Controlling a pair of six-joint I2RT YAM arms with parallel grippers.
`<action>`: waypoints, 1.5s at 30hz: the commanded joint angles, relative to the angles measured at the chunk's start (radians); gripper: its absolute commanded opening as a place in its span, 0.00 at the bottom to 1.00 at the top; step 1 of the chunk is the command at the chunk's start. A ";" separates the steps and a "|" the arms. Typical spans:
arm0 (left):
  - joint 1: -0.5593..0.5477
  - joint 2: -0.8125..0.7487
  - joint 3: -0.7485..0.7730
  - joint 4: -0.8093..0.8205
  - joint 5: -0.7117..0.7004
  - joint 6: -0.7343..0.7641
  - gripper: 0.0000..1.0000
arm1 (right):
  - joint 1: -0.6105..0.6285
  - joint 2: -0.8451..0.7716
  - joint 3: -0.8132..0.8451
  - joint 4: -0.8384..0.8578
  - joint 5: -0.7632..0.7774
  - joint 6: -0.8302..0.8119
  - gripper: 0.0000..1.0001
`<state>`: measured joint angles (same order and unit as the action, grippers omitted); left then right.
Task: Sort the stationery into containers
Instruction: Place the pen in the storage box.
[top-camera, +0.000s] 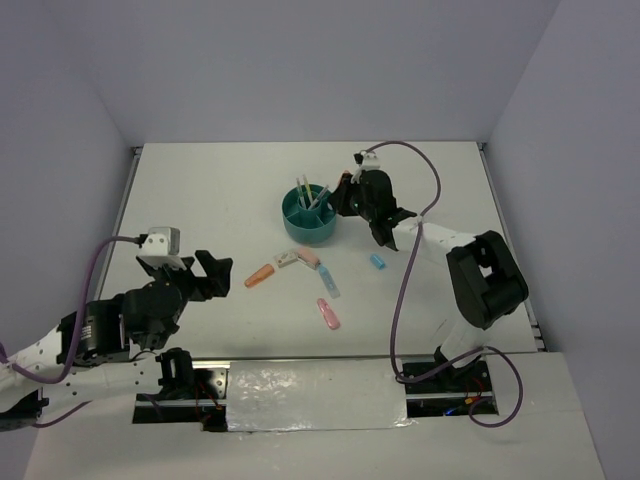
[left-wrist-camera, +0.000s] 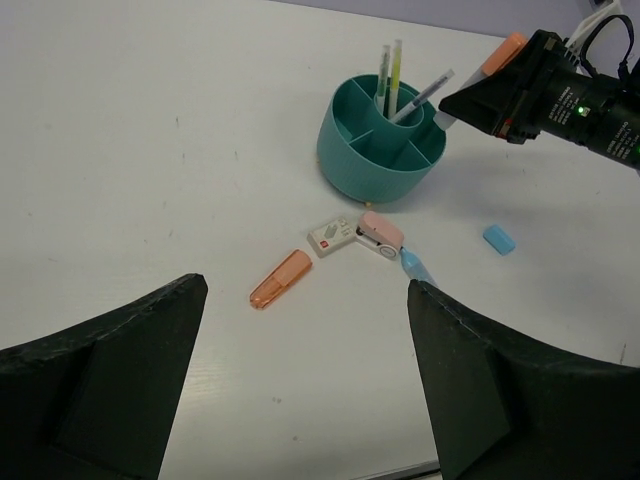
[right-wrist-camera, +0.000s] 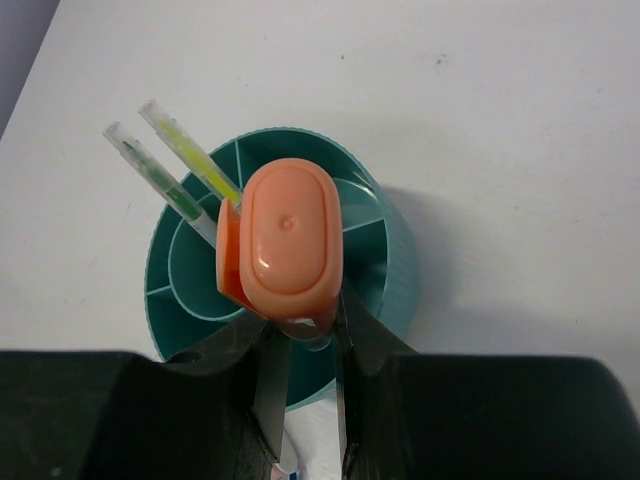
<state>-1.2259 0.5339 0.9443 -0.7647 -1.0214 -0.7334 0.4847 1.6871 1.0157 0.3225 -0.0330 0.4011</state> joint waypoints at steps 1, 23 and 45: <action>-0.004 -0.011 0.028 -0.009 -0.037 -0.020 0.95 | 0.005 0.013 0.027 0.082 0.022 0.021 0.08; -0.009 -0.074 0.076 -0.131 -0.075 -0.064 0.95 | 0.054 0.011 -0.005 0.047 0.094 -0.004 0.24; -0.009 0.155 0.096 -0.248 -0.033 -0.233 0.99 | 0.078 -0.128 -0.078 0.029 0.136 0.008 0.66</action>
<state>-1.2297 0.6533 1.0176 -1.0153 -1.0733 -0.9169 0.5537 1.6665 0.9703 0.3202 0.0753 0.4004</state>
